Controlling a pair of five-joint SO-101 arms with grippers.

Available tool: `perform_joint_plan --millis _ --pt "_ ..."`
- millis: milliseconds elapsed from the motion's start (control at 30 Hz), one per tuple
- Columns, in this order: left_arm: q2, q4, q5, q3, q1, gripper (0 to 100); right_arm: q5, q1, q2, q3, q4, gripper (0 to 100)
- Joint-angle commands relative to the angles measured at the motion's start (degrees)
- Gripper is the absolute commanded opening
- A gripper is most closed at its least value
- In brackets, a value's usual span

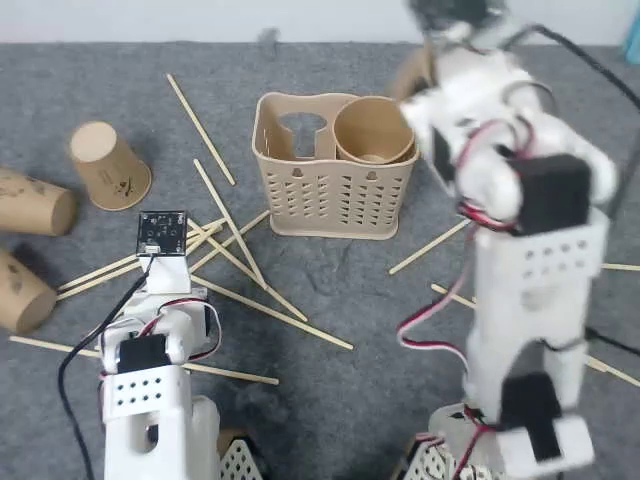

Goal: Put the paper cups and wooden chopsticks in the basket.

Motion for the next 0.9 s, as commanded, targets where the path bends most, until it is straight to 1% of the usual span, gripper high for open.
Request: perform_joint_plan --millis 0,100,233,367,433,500,767,867 --pt "-1.1 -1.3 -0.4 -0.2 -0.2 1 0.6 -5.8 5.3 -11.9 -1.0 0.9" --pt "-1.1 -1.3 -0.4 -0.2 -0.2 1 3.3 -6.8 11.2 -15.5 -1.1 0.9" --pt "-1.1 -1.3 -0.4 -0.3 -0.2 1 3.9 -5.8 16.1 -18.0 1.5 0.9" --pt "-1.1 -1.4 -0.4 -0.3 -0.2 1 4.5 -4.7 16.5 -20.9 6.8 0.9" --pt "-1.1 -1.5 -0.4 -0.3 -0.1 1 7.4 -4.4 16.5 -22.3 10.1 0.9" --pt "-1.1 -2.2 -0.4 -0.3 0.0 1 8.7 -4.4 16.7 -22.9 12.6 0.9" --pt "-1.1 -2.4 -0.4 -0.2 -0.1 1 9.2 -4.5 17.1 -22.3 15.6 0.9" --pt "-1.1 -2.4 -0.4 -0.1 -0.1 1 9.2 -4.6 17.1 -19.1 15.6 0.9"
